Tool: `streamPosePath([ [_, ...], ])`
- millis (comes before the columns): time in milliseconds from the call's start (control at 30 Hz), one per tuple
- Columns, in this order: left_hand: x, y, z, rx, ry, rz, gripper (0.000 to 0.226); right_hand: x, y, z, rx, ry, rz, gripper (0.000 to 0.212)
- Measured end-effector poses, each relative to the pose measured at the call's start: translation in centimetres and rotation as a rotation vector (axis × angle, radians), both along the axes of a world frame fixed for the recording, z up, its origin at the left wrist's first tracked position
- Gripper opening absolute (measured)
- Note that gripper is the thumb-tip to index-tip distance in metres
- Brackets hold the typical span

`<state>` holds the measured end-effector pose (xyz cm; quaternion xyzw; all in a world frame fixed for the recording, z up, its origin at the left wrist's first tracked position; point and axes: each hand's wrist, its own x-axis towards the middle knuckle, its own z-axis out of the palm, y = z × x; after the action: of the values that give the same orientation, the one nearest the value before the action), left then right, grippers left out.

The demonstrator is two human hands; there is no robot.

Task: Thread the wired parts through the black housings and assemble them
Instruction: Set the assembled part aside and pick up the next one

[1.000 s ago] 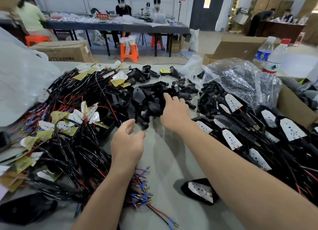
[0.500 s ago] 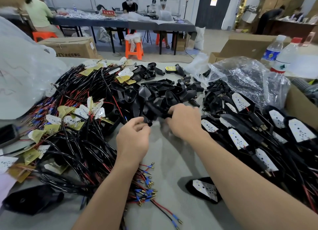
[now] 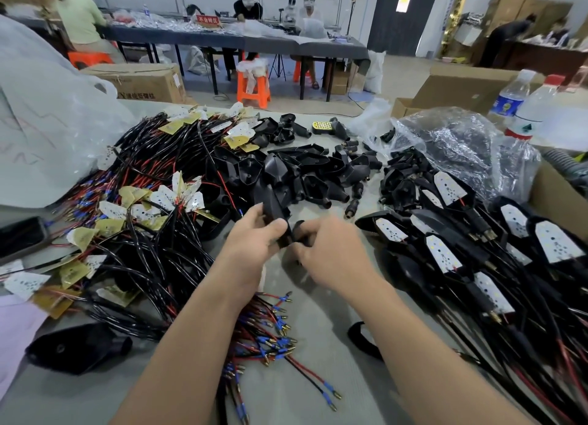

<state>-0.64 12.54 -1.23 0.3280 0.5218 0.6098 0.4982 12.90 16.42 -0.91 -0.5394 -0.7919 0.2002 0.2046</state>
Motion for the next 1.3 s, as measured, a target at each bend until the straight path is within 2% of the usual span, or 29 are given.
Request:
streamPosePath([
  [100,-2.0,-0.3,0.8,0.075,-0.076,0.135,0.018,-0.7,-0.5,-0.3,0.03,0.052,-0.041,0.018],
  [200,-4.9,-0.9,1.5,0.223,-0.221,0.283,0.016,-3.2,-1.4,0.0,-0.009,0.149,0.104,0.02],
  [267,-6.6,-1.4,1.8,0.319,-0.217,0.37,0.012,-5.7,-1.9,0.5,-0.102,0.16,0.205,0.014],
  [333,-7.8,-2.0,2.2,0.376,-0.133,0.437,0.011,-8.3,-2.2,0.7,-0.161,0.096,0.264,0.017],
  [400,-8.4,-2.5,2.4,0.414,-0.129,0.485,0.01,-10.5,-2.6,0.7,-0.141,-0.043,0.292,0.027],
  [500,-8.8,-2.8,2.0,0.381,-0.284,0.542,0.034,-11.9,-2.7,0.6,-0.129,-0.096,0.273,0.031],
  [600,-8.6,-2.3,1.8,0.293,-0.387,0.518,0.027,-11.7,-2.2,1.3,-0.086,-0.135,0.266,0.031],
  [700,-8.4,-1.8,1.5,0.235,-0.343,0.442,0.019,-10.5,-1.6,2.5,-0.04,-0.13,0.246,0.032],
  [800,-8.4,-1.5,1.5,0.219,-0.323,0.456,0.033,-8.6,-1.0,3.2,-0.034,-0.093,0.182,0.036],
  [867,-8.6,-1.3,1.5,0.233,-0.358,0.504,0.036,-7.2,-0.8,3.9,-0.052,0.005,0.146,0.032],
  [933,-8.7,-1.1,1.4,0.243,-0.379,0.535,0.027,-5.8,-0.8,4.6,-0.106,0.153,0.119,0.029],
  [1033,-8.9,-0.8,1.2,0.219,-0.344,0.572,0.017,-3.7,-1.3,5.3,-0.297,0.399,0.133,0.031],
  [1100,-9.1,-0.7,1.1,0.239,-0.291,0.608,0.011,-2.8,-1.7,5.2,-0.327,0.468,0.13,0.032],
  [1200,-9.3,-0.9,1.2,0.338,-0.126,0.697,0.012,-2.3,-1.8,4.2,-0.217,0.467,0.116,0.034],
  [1300,-8.7,-1.1,1.4,0.387,-0.094,0.667,0.018,-2.3,-2.0,3.8,-0.231,0.295,0.235,0.026],
])
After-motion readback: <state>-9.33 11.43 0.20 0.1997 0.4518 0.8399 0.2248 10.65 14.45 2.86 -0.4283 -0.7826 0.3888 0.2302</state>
